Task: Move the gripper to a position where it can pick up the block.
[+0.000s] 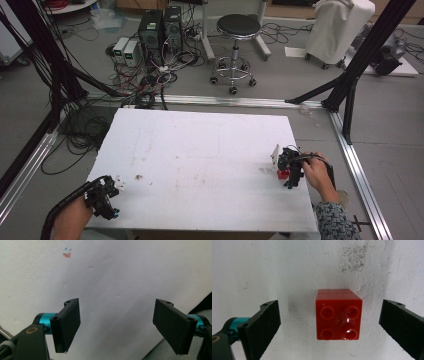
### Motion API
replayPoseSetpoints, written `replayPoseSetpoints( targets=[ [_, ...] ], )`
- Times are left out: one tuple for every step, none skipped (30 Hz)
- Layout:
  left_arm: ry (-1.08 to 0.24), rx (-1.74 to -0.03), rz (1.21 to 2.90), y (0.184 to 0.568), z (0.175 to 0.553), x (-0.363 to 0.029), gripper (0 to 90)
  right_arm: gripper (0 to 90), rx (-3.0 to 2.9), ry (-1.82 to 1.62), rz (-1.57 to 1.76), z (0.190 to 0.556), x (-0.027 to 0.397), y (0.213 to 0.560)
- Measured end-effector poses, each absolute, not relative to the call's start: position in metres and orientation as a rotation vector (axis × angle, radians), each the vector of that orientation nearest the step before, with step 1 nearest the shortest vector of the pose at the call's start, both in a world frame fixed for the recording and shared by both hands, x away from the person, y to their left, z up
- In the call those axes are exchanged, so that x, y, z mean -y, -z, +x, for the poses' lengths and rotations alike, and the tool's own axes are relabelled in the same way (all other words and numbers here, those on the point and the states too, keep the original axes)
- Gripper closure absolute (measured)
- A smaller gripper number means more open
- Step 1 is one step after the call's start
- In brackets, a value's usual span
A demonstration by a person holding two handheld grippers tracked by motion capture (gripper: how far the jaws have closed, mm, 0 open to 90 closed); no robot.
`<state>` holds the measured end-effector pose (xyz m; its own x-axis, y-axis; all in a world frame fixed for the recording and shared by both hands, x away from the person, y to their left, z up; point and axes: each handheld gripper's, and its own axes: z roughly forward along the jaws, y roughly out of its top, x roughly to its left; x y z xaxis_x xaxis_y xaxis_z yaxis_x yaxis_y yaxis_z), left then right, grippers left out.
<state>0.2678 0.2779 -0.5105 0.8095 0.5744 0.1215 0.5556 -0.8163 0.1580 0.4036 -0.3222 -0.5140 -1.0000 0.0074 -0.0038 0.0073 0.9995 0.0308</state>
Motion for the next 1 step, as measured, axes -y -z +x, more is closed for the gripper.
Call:
replayPoseSetpoints(
  targets=[
    [-0.248, -0.901, 2.872, 0.5108, 0.2684, -0.2773, 22.4, 2.9, -3.137, -0.048, 0.011, 0.4036, 0.3222, 0.514]
  ],
)
